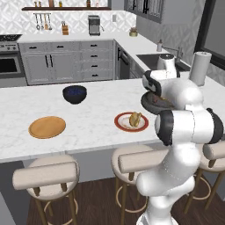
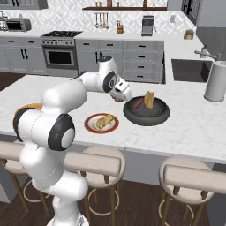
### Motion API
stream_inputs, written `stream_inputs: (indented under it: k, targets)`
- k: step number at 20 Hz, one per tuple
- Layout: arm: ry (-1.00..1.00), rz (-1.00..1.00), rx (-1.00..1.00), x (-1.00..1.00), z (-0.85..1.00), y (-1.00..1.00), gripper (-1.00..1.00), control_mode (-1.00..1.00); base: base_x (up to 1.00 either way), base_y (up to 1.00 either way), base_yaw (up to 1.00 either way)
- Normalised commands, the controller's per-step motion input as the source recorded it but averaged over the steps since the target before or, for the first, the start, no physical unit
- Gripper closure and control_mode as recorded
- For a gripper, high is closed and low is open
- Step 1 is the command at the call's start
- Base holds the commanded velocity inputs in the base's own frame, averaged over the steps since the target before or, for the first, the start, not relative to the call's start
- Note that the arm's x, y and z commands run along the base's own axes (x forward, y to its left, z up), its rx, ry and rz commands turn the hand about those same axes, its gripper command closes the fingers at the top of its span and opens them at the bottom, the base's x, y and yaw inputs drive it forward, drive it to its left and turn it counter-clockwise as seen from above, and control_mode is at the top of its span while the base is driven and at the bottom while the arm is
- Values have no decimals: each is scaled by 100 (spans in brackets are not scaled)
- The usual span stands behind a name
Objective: Place one bun and one sausage from the bowl on each plate.
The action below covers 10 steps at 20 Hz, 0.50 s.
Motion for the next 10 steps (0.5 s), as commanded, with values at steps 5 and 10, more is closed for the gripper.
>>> stream_inputs:
  k: [5,10]
  targets:
    - [-3,27,0,-50,44,100,100,-100,0,0,0]
    - [0,27,0,-34,-16,100,100,-100,0,0,0]
